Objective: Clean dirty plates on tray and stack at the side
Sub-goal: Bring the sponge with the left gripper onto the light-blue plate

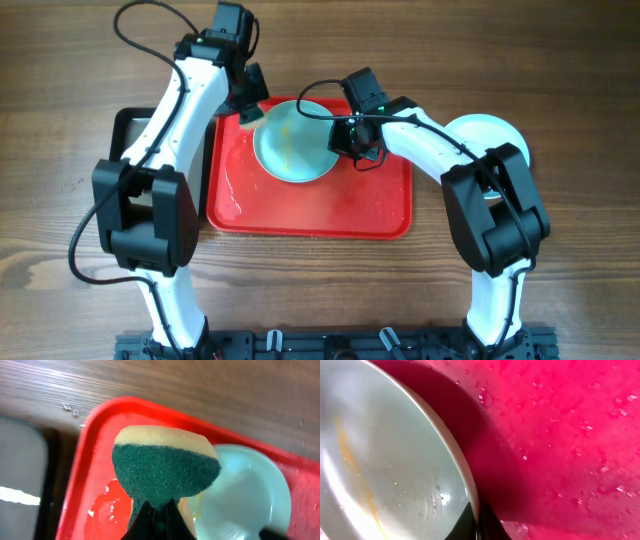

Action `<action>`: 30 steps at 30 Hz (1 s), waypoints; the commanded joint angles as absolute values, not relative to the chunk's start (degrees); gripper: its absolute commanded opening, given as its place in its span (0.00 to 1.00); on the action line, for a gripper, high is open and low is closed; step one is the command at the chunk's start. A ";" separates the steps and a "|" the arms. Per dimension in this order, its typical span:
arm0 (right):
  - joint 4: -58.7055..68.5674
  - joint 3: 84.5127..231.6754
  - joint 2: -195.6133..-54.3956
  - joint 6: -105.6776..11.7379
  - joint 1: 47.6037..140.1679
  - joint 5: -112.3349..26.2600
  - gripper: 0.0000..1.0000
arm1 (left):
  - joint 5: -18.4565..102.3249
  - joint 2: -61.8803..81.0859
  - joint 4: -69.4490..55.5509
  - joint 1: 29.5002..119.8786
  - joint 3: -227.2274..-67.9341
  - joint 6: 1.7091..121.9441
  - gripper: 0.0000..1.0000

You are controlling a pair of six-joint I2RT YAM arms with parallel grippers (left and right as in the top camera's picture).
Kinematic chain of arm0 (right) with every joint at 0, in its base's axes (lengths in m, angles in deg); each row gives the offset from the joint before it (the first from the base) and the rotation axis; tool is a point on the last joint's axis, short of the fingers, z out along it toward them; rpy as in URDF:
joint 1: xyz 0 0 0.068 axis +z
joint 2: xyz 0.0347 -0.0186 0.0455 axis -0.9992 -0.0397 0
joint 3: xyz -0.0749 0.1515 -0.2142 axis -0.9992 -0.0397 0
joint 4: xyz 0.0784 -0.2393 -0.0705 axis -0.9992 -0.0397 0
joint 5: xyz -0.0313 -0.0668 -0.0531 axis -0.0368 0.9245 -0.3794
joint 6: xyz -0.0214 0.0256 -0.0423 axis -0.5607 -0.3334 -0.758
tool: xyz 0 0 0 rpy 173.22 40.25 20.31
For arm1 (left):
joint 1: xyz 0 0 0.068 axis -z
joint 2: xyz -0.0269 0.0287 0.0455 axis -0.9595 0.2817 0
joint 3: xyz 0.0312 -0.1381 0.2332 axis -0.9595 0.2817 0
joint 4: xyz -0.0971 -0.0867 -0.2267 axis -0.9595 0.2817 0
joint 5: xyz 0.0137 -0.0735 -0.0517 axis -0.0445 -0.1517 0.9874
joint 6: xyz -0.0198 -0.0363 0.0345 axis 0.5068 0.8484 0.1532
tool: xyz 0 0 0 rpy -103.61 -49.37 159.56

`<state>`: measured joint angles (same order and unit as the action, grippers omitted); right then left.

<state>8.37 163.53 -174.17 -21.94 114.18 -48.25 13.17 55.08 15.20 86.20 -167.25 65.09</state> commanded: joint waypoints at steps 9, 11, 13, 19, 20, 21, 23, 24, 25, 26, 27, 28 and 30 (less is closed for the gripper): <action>8.68 162.85 -177.89 -23.43 114.44 -51.64 0.04 | 19.81 55.21 5.96 91.01 -153.81 42.32 0.04; 8.57 162.85 -177.89 -23.41 114.44 -51.66 0.04 | 19.36 55.29 5.70 91.01 -153.00 42.54 0.04; 8.59 162.85 -177.89 -23.41 114.42 -51.70 0.04 | 17.94 56.06 5.37 91.01 -152.98 42.84 0.04; 7.78 162.85 -177.89 -23.63 113.79 -53.12 0.04 | 4.47 59.67 0.73 91.01 -152.98 56.18 0.04; 7.61 162.85 -177.89 -23.58 113.72 -53.15 0.04 | 1.13 59.84 0.34 91.01 -153.00 60.31 0.04; 7.41 162.85 -177.89 -23.56 113.61 -53.17 0.04 | -1.08 59.84 0.23 91.03 -153.00 63.43 0.04; 7.17 162.85 -177.89 -23.58 113.24 -54.20 0.04 | -1.39 59.84 0.19 91.05 -153.00 65.14 0.04; 6.91 162.85 -177.89 -23.36 113.02 -54.68 0.04 | -1.01 59.86 0.36 91.14 -152.98 65.07 0.04; 6.34 162.85 -177.89 -23.36 112.56 -56.18 0.04 | -0.42 59.88 0.80 91.29 -152.98 64.90 0.04; 5.99 162.83 -177.89 -23.39 112.17 -57.26 0.04 | 0.65 59.88 1.48 91.40 -152.98 64.39 0.04; 5.75 162.72 -177.89 -23.56 111.73 -58.50 0.04 | 3.23 59.91 2.15 91.44 -152.98 62.30 0.04; 5.82 162.30 -177.89 -24.72 111.32 -60.12 0.04 | 6.70 59.91 2.92 91.44 -152.98 60.31 0.04; 6.95 160.99 -177.89 -25.86 110.86 -62.46 0.04 | 16.38 59.91 5.30 91.46 -152.98 55.30 0.04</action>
